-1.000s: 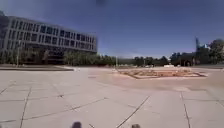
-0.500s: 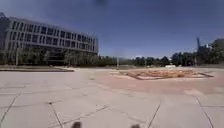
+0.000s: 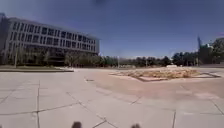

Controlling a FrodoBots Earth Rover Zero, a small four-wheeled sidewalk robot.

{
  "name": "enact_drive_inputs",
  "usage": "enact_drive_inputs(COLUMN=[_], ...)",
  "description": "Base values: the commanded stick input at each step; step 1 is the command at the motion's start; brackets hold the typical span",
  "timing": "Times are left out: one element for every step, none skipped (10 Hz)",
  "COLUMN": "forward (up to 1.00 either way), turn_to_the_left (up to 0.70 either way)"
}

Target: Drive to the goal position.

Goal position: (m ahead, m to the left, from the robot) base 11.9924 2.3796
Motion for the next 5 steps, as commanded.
enact_drive_inputs(forward=[0.85,0.85,0.85,0.85,0.85], turn_to_the_left=[0.02,0.02,0.02,0.02,0.02])
